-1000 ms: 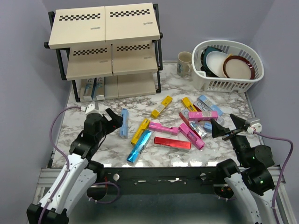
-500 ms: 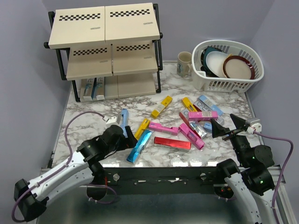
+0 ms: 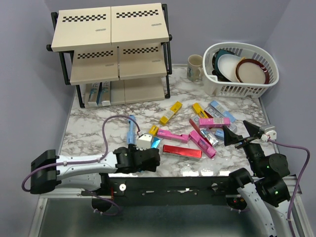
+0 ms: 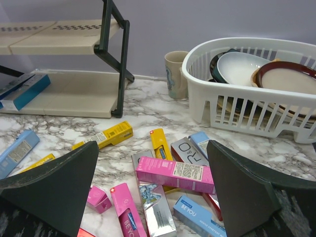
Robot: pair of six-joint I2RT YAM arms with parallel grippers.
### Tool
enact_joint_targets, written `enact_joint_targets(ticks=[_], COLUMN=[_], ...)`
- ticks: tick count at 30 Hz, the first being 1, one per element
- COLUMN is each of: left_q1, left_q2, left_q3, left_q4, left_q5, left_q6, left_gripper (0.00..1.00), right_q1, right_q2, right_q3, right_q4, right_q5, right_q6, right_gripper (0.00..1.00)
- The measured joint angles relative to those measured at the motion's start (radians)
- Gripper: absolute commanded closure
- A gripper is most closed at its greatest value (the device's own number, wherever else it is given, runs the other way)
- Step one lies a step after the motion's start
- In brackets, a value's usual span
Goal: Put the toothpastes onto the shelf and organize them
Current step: Pick up the toothpaste from the center of the board.
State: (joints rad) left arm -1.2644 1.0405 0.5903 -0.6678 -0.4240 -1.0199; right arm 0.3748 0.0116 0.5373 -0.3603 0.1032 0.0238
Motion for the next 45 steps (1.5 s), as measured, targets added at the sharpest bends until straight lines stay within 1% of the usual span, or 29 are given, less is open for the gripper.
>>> enact_joint_targets(ticks=[5, 10, 14, 17, 22, 27, 31, 36, 39, 43, 45], left_q1=[-0.124, -0.196, -0.252, -0.282, -0.303, -0.309, -0.309, -0.306, -0.283, -0.222, -0.203], left_q2=[0.137, 0.218, 0.255, 0.261, 0.256, 0.247, 0.220, 0.172, 0.148, 0.111, 0.106], left_q3=[0.085, 0.130, 0.134, 0.134, 0.105, 0.068, 0.052, 0.040, 0.032, -0.010, -0.015], left_q4=[-0.105, -0.250, -0.338, -0.374, -0.365, -0.348, -0.320, -0.283, -0.235, -0.151, -0.134], left_q5=[-0.113, -0.187, -0.200, -0.200, -0.183, -0.164, -0.165, -0.177, -0.187, -0.190, -0.192], left_q6=[-0.109, -0.302, -0.451, -0.530, -0.626, -0.671, -0.689, -0.693, -0.679, -0.636, -0.621], left_gripper=[0.02, 0.02, 0.03, 0.04, 0.05, 0.08, 0.14, 0.18, 0.19, 0.19, 0.19], right_q1=[0.000, 0.002, 0.002, 0.002, 0.003, 0.003, 0.003, 0.003, 0.003, 0.003, 0.003], right_q2=[0.000, 0.000, 0.000, 0.000, 0.000, 0.000, 0.000, 0.000, 0.000, 0.000, 0.000], right_q3=[0.000, 0.000, 0.000, 0.000, 0.000, 0.000, 0.000, 0.000, 0.000, 0.000, 0.000], right_q4=[0.000, 0.000, 0.000, 0.000, 0.000, 0.000, 0.000, 0.000, 0.000, 0.000, 0.000], right_q5=[0.000, 0.000, 0.000, 0.000, 0.000, 0.000, 0.000, 0.000, 0.000, 0.000, 0.000], right_q6=[0.000, 0.000, 0.000, 0.000, 0.000, 0.000, 0.000, 0.000, 0.000, 0.000, 0.000], right_gripper=[0.00, 0.00, 0.00, 0.00, 0.00, 0.00, 0.00, 0.00, 0.00, 0.00, 0.00])
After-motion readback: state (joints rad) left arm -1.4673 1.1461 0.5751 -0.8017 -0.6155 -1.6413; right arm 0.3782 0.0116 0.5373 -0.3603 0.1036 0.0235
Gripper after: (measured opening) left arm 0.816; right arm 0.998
